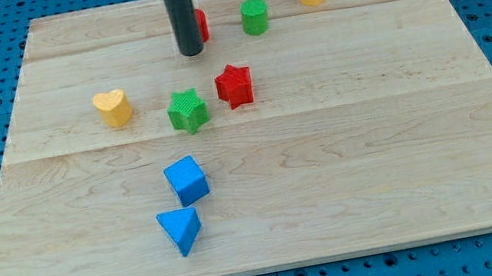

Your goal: Slide the yellow heart closer to red circle

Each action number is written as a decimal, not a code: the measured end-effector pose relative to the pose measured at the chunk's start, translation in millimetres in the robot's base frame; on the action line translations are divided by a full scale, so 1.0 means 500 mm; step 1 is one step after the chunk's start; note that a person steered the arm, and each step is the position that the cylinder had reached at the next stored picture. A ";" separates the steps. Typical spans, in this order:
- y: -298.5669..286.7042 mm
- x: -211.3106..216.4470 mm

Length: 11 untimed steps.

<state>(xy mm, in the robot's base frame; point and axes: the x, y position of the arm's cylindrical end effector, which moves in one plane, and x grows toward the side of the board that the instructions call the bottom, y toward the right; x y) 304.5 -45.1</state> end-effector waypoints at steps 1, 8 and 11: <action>0.002 -0.075; -0.153 0.149; 0.031 0.070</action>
<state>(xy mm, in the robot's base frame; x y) 339.4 -29.7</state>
